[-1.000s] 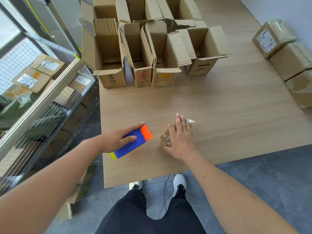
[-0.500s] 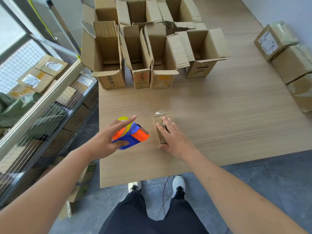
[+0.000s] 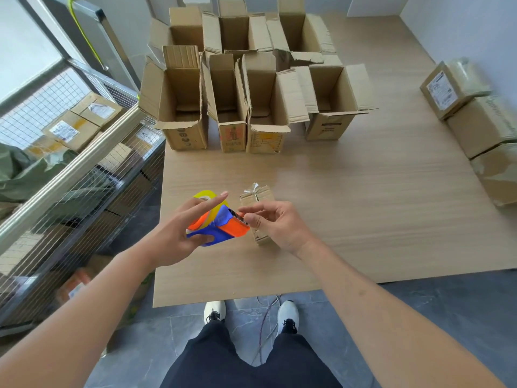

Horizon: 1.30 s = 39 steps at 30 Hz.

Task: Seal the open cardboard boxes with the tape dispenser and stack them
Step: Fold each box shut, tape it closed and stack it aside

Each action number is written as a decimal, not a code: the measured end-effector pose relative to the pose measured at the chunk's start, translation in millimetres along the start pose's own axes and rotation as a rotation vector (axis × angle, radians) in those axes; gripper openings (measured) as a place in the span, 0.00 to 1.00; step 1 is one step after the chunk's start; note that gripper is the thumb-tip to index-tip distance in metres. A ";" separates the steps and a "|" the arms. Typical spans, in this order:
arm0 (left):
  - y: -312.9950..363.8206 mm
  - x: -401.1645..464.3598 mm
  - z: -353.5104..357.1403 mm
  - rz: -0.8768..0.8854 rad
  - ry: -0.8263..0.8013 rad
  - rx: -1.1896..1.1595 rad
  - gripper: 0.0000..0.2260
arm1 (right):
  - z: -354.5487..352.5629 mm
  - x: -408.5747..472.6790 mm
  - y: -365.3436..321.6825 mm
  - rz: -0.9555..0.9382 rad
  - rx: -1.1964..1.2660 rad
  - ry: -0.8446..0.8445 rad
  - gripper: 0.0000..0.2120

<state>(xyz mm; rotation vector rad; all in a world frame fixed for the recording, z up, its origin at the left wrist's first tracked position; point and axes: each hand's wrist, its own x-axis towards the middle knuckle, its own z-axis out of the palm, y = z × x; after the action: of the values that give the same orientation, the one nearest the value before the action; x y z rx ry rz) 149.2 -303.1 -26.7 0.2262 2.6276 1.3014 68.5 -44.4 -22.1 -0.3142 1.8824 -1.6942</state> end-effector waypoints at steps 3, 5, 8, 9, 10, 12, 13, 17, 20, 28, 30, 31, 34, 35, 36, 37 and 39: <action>14.6 -3.0 0.2 0.039 0.000 0.018 0.43 | -5.1 -2.4 -9.1 0.029 0.060 -0.073 0.08; 20.5 -2.7 -1.4 0.069 -0.005 0.035 0.43 | -8.3 -1.4 -11.2 0.058 0.069 -0.118 0.06; 36.7 -4.4 -3.7 0.101 0.007 0.036 0.43 | -14.4 -6.3 -19.9 0.068 0.062 -0.127 0.04; 41.5 -4.8 -4.6 0.105 0.010 0.034 0.43 | -15.7 -7.2 -23.1 0.059 0.055 -0.119 0.03; 46.0 -5.1 -5.4 0.105 0.011 0.033 0.43 | -16.2 -8.1 -26.2 0.051 0.053 -0.113 0.02; 53.3 -6.4 -6.4 0.099 0.011 0.037 0.43 | -16.3 -10.0 -31.9 0.046 0.060 -0.114 0.02; 56.2 -7.4 -6.8 0.092 0.010 0.043 0.43 | -16.1 -11.4 -34.7 0.048 0.054 -0.120 0.04; 66.2 -11.2 -8.6 0.053 -0.015 0.061 0.43 | -19.8 -18.6 -47.4 0.123 0.086 -0.159 0.17; 71.8 -13.5 -8.5 0.033 -0.026 0.094 0.41 | -23.7 -22.4 -49.7 0.129 0.085 -0.175 0.19; 82.3 -20.0 1.6 0.019 -0.079 0.101 0.33 | -21.4 -22.1 -35.2 0.011 -0.024 0.024 0.04; 83.4 -20.6 4.7 0.011 -0.087 0.121 0.32 | -22.1 -23.2 -31.7 0.016 -0.022 0.048 0.03; 83.9 -21.0 6.4 0.008 -0.092 0.135 0.31 | -22.6 -23.9 -29.7 0.019 -0.026 0.065 0.02; 85.8 -20.3 12.6 -0.026 -0.113 0.168 0.29 | -23.6 -25.1 -21.9 0.052 -0.039 0.127 0.04; 86.0 -19.4 14.3 -0.041 -0.125 0.177 0.29 | -22.8 -25.7 -18.8 0.071 -0.043 0.141 0.04; 85.5 -18.7 15.6 -0.055 -0.138 0.185 0.29 | -22.0 -26.1 -15.3 0.092 -0.049 0.154 0.04; 84.0 -18.7 16.1 -0.068 -0.151 0.189 0.29 | -22.2 -26.7 -11.6 0.113 -0.051 0.173 0.04; 76.6 -22.7 14.4 -0.107 -0.171 0.193 0.28 | -32.5 -26.7 -4.2 0.164 -0.035 0.267 0.05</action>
<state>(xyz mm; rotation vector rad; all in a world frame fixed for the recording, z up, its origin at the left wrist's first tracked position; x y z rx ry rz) 178.3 -251.1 28.4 0.2125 2.5798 0.9510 70.9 -3.9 -10.2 0.0562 2.0671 -1.6583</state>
